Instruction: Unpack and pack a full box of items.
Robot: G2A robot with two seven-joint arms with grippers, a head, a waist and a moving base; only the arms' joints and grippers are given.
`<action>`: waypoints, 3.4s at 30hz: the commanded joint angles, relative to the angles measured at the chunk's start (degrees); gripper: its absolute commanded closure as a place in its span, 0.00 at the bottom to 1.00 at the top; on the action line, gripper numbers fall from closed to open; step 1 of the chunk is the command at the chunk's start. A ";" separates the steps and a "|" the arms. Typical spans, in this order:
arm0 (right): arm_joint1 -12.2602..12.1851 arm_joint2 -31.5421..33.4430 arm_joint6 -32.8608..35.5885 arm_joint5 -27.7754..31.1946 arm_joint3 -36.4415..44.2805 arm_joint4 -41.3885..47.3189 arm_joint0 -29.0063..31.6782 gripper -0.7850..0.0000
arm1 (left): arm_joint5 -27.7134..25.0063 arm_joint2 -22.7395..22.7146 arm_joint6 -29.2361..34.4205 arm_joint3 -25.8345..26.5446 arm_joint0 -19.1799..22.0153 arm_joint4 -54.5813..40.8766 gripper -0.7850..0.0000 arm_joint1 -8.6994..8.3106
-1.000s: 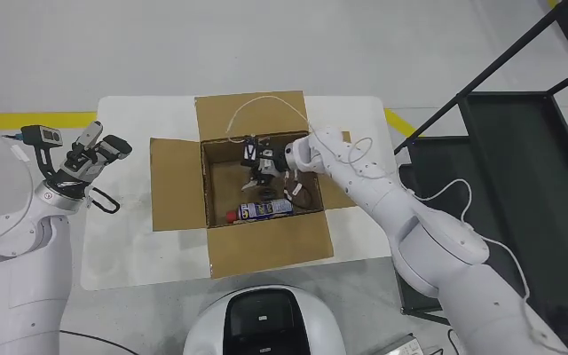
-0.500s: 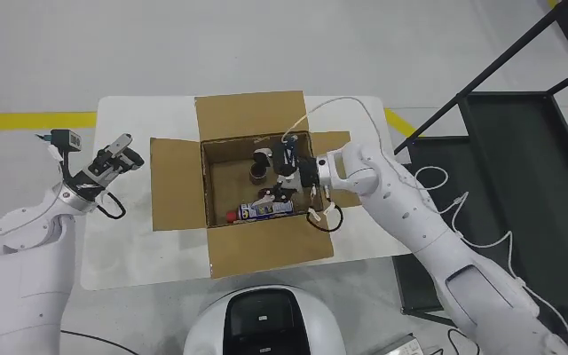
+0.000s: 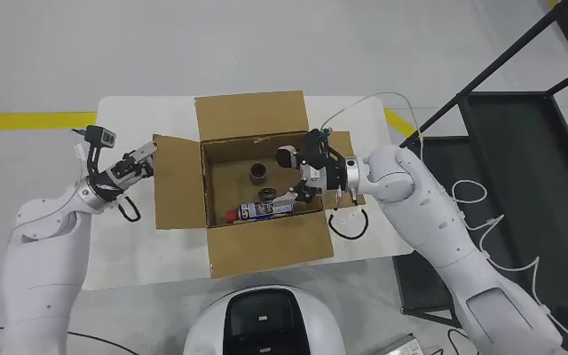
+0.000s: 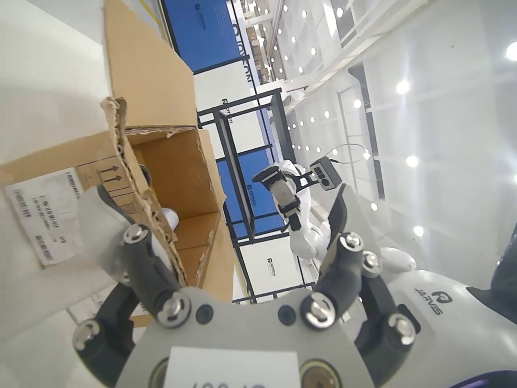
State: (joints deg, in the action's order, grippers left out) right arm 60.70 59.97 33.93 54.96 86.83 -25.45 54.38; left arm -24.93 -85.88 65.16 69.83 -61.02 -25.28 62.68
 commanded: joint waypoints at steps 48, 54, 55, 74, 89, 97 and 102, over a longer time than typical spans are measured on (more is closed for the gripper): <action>-4.76 11.81 12.35 3.04 -21.67 39.18 9.70 0.00 | -3.27 21.46 -8.79 -0.54 8.86 17.63 0.00 3.11; -6.42 7.63 12.41 2.99 -11.95 42.61 10.57 0.00 | -3.64 20.81 -9.99 0.01 8.42 16.75 0.00 2.94; -6.50 5.86 12.71 2.69 -10.67 42.86 9.80 0.00 | -3.76 20.59 -10.22 0.14 8.33 16.43 0.00 2.90; -3.43 -10.09 17.13 -10.39 -13.31 19.10 -6.58 0.00 | -2.97 19.16 -7.28 0.55 8.04 16.75 0.00 1.88; -4.80 -6.11 16.39 -4.19 -8.92 24.28 -3.71 0.00 | -3.69 19.63 -4.92 1.00 9.12 13.42 0.00 1.66; -10.55 5.96 19.63 -4.23 -7.27 30.79 9.33 0.00 | -4.52 12.41 -7.90 0.45 8.85 4.05 0.00 0.65; -13.16 7.95 23.00 -7.60 -3.05 35.82 15.21 0.00 | -6.23 10.57 -9.90 -3.26 11.77 3.68 0.00 0.47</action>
State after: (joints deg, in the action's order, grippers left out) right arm 47.74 67.81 56.74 47.55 83.38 10.16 69.28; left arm -30.56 -75.19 55.76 67.65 -49.98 -22.35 63.16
